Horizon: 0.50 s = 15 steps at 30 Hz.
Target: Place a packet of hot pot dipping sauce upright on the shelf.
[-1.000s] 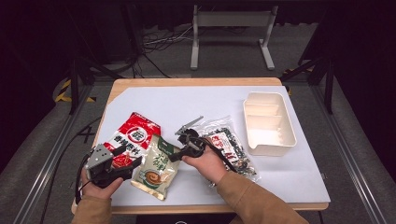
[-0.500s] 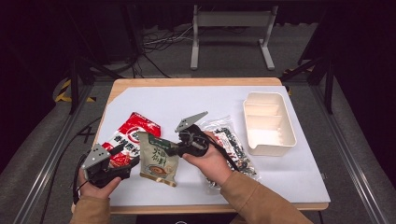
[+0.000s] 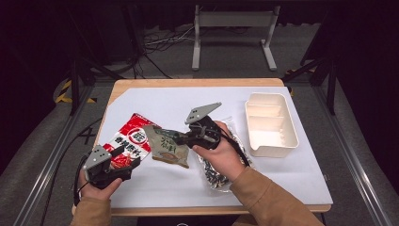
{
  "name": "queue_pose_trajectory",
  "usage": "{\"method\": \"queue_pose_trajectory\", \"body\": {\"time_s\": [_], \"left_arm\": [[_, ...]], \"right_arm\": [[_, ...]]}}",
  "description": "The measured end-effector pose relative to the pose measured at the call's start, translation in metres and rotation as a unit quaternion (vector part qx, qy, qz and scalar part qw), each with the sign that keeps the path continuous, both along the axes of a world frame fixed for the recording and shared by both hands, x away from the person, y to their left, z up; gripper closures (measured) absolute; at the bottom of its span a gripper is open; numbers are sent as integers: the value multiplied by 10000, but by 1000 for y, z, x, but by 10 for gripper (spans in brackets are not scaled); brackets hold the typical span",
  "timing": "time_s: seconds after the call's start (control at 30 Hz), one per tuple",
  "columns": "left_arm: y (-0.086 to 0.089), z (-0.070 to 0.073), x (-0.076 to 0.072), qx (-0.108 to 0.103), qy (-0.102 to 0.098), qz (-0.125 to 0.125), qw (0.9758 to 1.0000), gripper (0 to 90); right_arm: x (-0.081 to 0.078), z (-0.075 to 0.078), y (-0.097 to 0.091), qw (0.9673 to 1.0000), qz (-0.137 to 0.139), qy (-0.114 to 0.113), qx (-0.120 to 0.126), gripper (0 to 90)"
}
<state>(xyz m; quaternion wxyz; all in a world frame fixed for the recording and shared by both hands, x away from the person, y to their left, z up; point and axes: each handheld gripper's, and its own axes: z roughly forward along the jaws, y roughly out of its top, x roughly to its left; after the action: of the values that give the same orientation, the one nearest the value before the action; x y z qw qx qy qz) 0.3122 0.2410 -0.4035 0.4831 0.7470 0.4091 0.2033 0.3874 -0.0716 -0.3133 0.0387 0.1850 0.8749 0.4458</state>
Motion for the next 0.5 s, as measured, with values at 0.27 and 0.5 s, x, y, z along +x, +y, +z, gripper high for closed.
{"method": "queue_pose_trajectory", "body": {"time_s": [0.27, 0.5], "left_arm": [[-1, -1, 0, 5, 22, 4, 10000, 254], [-1, -2, 2, -8, 80, -40, 10000, 253]], "right_arm": [[5, 16, -20, 9996, -156, -233, -54, 891], [10, 29, -42, 9990, -257, -358, -44, 891]]}}
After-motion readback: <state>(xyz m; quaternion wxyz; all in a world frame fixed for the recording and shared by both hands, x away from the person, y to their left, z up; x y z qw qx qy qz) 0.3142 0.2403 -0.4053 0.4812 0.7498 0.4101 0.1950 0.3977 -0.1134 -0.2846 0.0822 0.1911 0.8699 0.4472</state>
